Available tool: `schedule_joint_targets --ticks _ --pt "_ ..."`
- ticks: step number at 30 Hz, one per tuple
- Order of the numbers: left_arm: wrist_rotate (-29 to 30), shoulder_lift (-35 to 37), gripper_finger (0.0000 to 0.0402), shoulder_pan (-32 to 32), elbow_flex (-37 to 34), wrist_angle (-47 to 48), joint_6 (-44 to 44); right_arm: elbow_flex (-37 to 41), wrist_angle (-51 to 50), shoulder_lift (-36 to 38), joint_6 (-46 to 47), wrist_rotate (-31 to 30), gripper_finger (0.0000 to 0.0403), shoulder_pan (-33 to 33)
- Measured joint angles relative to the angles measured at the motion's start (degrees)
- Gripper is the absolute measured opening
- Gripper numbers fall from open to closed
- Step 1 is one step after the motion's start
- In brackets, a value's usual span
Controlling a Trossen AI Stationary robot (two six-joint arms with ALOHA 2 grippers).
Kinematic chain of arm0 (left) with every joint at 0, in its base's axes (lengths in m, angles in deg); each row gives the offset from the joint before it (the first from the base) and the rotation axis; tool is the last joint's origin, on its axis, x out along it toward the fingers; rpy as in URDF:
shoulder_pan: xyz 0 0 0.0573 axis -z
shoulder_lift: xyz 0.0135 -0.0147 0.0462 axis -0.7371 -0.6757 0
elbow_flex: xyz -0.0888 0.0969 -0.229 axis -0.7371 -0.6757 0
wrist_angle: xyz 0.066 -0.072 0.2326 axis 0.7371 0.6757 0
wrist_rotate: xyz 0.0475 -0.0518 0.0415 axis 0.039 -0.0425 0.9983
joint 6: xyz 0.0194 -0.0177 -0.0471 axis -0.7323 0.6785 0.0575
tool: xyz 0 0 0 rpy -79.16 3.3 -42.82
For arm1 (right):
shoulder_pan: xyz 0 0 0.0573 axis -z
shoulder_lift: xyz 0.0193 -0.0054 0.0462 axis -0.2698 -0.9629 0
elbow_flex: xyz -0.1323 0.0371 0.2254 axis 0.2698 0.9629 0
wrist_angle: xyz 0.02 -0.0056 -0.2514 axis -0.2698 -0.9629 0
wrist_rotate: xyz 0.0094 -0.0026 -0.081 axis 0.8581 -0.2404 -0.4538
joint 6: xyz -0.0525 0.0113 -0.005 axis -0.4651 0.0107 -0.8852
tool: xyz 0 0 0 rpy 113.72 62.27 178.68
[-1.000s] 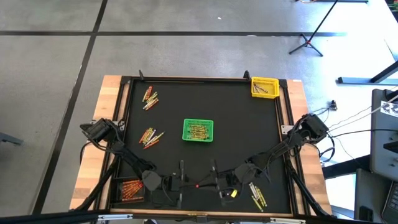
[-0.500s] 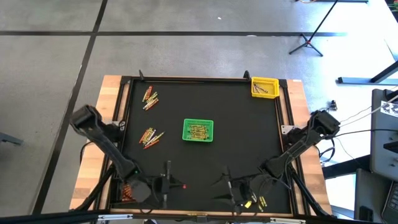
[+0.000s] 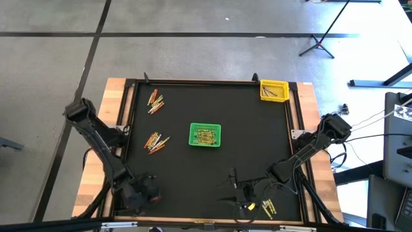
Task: Sort crayons
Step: Put the orange crayon into the black bin
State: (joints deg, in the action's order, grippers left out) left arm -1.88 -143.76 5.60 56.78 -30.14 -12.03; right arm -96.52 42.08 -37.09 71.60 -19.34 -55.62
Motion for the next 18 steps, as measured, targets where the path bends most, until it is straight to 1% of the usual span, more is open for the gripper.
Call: schedule_joint_targets --ticks 2,8,12,18 --pt "-2.22 0.75 0.0009 1.56 0.08 2.70 6.65 0.00 -0.20 0.00 0.02 0.00 0.0221 0.00" --pt "-2.97 1.00 0.0009 7.35 0.13 12.73 18.25 0.00 -0.27 0.00 0.13 0.02 0.0221 -0.02" --pt "-2.52 0.26 0.0014 10.80 0.13 16.03 23.39 0.02 -0.30 0.00 0.11 0.02 0.0221 -0.03" --pt "-1.41 0.00 0.0040 11.45 0.13 16.41 25.64 0.02 -0.31 0.00 0.11 0.02 0.0221 -0.02"
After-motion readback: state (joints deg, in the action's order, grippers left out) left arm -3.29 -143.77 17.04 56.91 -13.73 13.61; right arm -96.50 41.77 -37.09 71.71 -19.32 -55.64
